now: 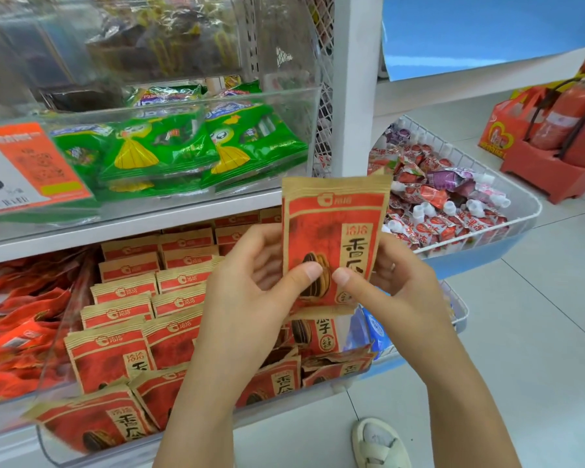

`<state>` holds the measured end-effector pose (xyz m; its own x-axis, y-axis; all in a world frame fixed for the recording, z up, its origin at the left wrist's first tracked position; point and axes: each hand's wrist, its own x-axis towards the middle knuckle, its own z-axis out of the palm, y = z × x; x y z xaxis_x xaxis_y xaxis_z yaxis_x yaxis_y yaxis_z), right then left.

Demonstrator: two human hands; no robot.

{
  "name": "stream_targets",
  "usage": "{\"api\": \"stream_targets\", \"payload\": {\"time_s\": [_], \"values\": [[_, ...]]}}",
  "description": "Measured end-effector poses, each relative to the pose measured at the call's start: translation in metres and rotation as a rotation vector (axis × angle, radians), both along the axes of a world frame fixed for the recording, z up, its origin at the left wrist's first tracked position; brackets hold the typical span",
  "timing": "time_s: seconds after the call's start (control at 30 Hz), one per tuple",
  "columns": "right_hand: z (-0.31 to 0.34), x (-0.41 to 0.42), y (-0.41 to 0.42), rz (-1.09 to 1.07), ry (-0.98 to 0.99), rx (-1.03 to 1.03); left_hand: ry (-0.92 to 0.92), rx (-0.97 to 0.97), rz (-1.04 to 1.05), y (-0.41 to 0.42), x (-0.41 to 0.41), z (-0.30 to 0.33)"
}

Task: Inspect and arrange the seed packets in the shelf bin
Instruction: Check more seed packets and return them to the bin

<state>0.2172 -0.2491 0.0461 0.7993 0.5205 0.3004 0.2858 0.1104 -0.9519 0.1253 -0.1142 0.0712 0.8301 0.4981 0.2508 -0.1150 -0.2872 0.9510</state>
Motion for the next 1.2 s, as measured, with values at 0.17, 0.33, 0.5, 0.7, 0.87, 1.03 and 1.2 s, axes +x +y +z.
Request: {"api": "stream_targets", "payload": {"time_s": [0.17,0.33,0.5,0.7,0.87,1.03,1.2], "values": [[0.003,-0.003,0.003,0.035,0.139,0.063,-0.027,-0.314,-0.068,0.002,0.001,0.000],[-0.001,-0.002,0.005,-0.019,0.194,0.030,0.158,-0.278,-0.243,0.008,0.000,-0.007],[-0.001,0.000,0.001,0.014,0.236,0.028,0.235,-0.238,-0.291,0.009,0.000,-0.009],[0.009,0.013,-0.016,0.013,0.324,0.209,0.406,-0.093,-0.549,0.013,-0.006,-0.012],[0.009,0.015,-0.025,0.172,0.417,0.245,0.435,-0.094,-0.620,0.011,-0.005,-0.011],[0.012,0.010,-0.020,0.186,0.411,0.280,0.405,-0.146,-0.585,0.009,-0.003,-0.013],[0.014,0.011,-0.021,0.055,0.389,0.301,0.358,-0.177,-0.549,0.008,-0.001,-0.015]]}}
